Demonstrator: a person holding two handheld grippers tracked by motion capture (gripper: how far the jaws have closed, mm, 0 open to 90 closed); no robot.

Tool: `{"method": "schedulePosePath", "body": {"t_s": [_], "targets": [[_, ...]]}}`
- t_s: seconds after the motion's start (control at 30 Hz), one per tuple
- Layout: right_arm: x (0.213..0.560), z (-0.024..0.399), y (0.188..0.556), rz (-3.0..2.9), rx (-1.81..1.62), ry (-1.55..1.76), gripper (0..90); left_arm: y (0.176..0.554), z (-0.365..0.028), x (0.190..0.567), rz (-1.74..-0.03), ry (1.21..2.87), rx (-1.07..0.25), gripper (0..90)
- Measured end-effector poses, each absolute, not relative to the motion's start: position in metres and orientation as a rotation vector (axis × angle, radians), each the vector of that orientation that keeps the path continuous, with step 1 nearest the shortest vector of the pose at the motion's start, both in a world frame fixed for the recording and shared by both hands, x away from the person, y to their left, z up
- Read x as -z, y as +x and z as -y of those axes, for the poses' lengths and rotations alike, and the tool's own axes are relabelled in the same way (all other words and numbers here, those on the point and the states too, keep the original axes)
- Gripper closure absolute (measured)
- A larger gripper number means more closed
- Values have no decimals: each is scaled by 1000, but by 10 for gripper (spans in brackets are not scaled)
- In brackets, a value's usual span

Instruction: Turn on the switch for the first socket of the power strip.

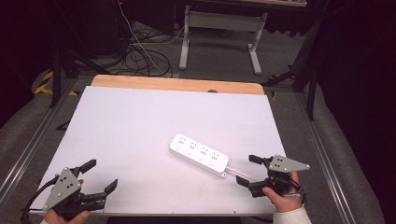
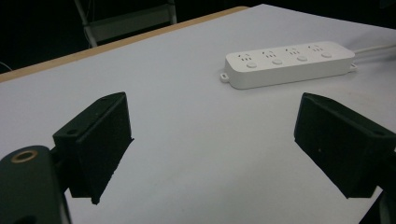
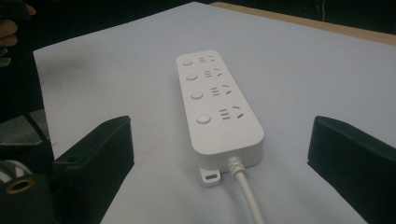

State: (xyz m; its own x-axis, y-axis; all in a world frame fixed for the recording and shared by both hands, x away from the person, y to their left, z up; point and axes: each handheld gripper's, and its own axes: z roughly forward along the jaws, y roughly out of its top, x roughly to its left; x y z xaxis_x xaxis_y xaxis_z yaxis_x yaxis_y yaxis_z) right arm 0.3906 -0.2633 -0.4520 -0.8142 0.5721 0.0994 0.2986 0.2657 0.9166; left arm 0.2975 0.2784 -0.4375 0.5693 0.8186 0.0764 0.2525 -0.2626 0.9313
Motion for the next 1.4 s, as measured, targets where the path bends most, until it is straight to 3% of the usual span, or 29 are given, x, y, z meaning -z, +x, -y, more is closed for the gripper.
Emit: {"method": "schedulePosePath", "body": {"t_s": [0.7, 1.4], "targets": [[489, 273, 382, -2337, -1460, 865, 91, 300, -276, 442, -891, 1815, -683, 121], [478, 275, 376, -2263, -1436, 840, 118, 304, -276, 446, -899, 1813, -703, 123]]}}
